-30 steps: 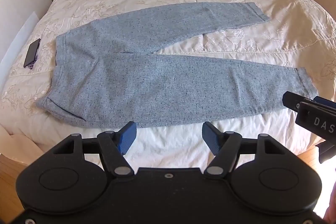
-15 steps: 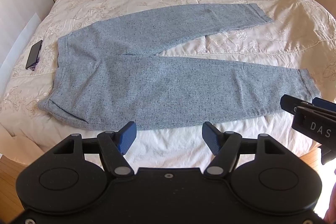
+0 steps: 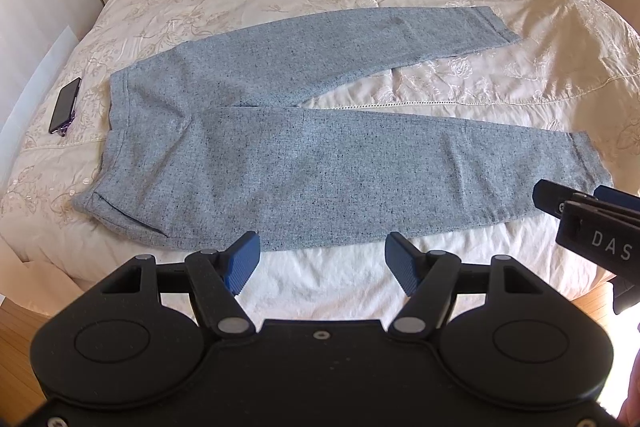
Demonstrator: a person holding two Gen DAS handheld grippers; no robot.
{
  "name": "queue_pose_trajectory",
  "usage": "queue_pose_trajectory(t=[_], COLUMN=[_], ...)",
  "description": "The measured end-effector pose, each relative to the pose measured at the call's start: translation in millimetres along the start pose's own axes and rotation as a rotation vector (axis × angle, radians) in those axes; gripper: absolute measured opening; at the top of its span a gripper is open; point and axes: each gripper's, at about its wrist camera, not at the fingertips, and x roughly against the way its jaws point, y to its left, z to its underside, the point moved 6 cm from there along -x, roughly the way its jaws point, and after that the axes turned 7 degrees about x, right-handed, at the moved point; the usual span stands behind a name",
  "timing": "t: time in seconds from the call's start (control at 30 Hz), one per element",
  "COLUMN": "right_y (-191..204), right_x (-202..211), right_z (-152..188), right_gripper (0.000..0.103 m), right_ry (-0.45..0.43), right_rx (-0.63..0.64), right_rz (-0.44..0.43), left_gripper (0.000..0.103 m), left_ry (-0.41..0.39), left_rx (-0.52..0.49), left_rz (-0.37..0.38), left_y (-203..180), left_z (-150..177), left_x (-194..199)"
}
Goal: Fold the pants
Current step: 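Move both tools toward the grey pants on the bed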
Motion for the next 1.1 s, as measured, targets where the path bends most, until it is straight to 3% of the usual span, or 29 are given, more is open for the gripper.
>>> queue_pose_trajectory(t=[0.6, 1.1], right_y=[7, 11], right_x=[-5, -24], right_z=[-1, -3], right_gripper=[0.069, 0.069], right_ry=[0.008, 0.055], right_rx=[0.025, -0.005], right_rz=[-0.011, -0.015], left_gripper=[0.072, 0.072], left_ry=[0.001, 0.050], left_rx=[0.013, 0.003], left_rz=[-0.003, -0.014], left_y=[5, 11], left_z=[-3, -10], left_x=[-2, -17])
